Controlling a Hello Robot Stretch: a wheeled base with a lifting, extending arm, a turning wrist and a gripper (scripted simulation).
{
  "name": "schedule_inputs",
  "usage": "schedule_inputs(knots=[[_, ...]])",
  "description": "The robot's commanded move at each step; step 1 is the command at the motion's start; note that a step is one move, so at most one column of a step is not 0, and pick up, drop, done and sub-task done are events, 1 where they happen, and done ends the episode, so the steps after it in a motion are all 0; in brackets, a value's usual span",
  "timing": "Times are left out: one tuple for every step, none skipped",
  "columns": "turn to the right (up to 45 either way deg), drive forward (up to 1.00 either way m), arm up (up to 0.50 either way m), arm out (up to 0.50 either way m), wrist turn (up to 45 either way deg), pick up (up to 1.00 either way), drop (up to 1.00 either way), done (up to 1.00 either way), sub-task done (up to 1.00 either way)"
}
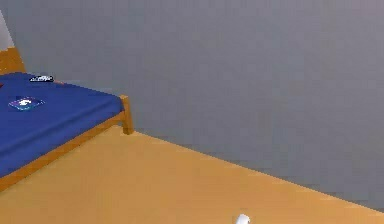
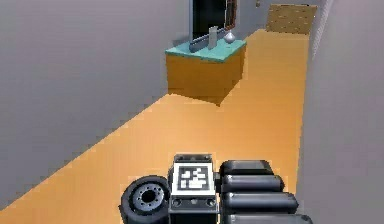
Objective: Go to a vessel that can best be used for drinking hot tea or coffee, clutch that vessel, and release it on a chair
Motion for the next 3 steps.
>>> schedule_inputs(knots=[[15.0, 0.0, 0.0, 0.0, 0.0, 0.0, 0.0, 0.0, 0.0], [12.0, 0.0, 0.0, 0.0, 0.0, 0.0, 0.0, 0.0, 0.0], [0.0, 0.2, 0.0, 0.0, 0.0, 0.0, 0.0, 0.0, 0.0]])
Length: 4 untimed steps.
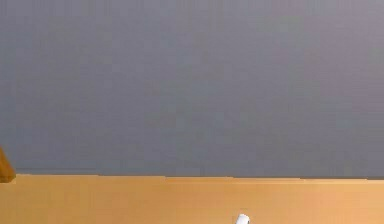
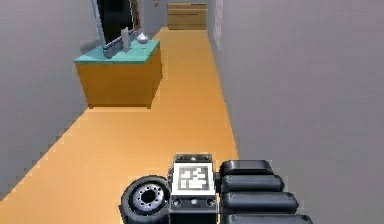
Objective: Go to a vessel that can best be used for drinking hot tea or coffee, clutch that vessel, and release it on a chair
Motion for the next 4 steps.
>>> schedule_inputs(knots=[[-45.0, 0.0, 0.0, 0.0, 0.0, 0.0, 0.0, 0.0, 0.0], [-42.0, 0.0, 0.0, 0.0, 0.0, 0.0, 0.0, 0.0, 0.0], [0.0, 0.45, 0.0, 0.0, 0.0, 0.0, 0.0, 0.0, 0.0], [-39.0, 0.0, 0.0, 0.0, 0.0, 0.0, 0.0, 0.0, 0.0]])
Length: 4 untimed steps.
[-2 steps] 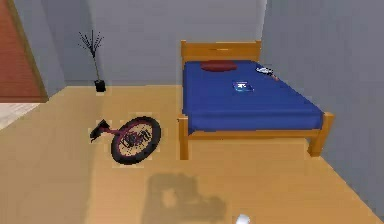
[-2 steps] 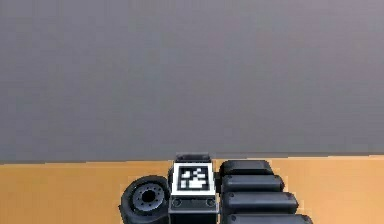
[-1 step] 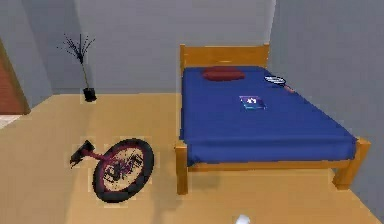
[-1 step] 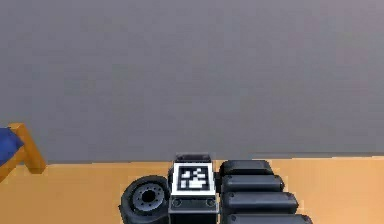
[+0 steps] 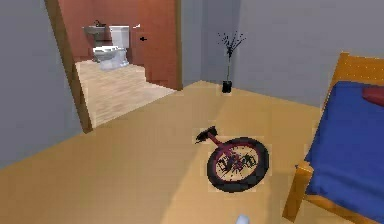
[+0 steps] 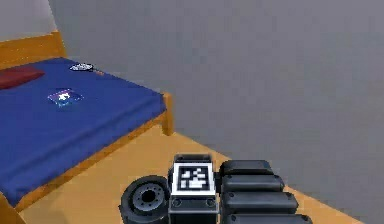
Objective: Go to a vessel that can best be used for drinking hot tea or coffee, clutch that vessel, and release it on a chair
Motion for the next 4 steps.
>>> schedule_inputs(knots=[[0.0, 0.55, 0.0, 0.0, 0.0, 0.0, 0.0, 0.0, 0.0], [-18.0, 0.0, 0.0, 0.0, 0.0, 0.0, 0.0, 0.0, 0.0], [0.0, 1.0, 0.0, 0.0, 0.0, 0.0, 0.0, 0.0, 0.0], [0.0, 1.0, 0.0, 0.0, 0.0, 0.0, 0.0, 0.0, 0.0]])
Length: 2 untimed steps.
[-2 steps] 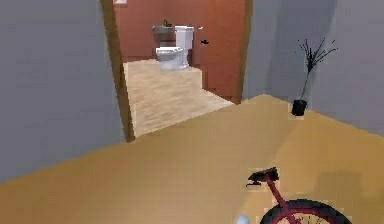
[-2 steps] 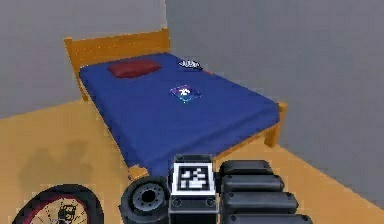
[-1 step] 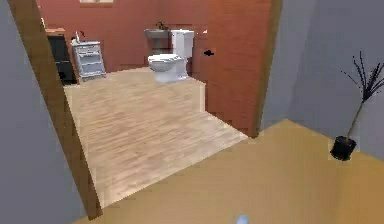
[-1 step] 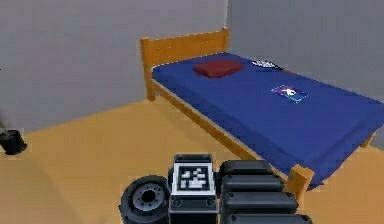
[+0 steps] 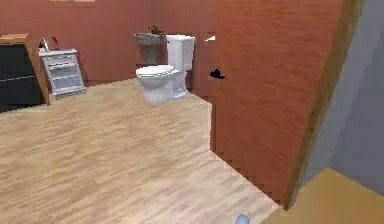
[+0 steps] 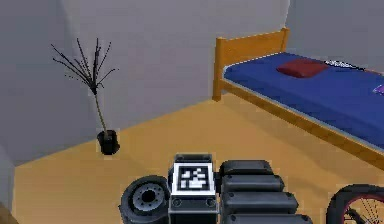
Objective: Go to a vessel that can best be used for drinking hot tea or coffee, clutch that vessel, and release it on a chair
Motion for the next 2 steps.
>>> schedule_inputs(knots=[[-9.0, 0.0, 0.0, 0.0, 0.0, 0.0, 0.0, 0.0, 0.0], [0.0, 0.2, 0.0, 0.0, 0.0, 0.0, 0.0, 0.0, 0.0]])
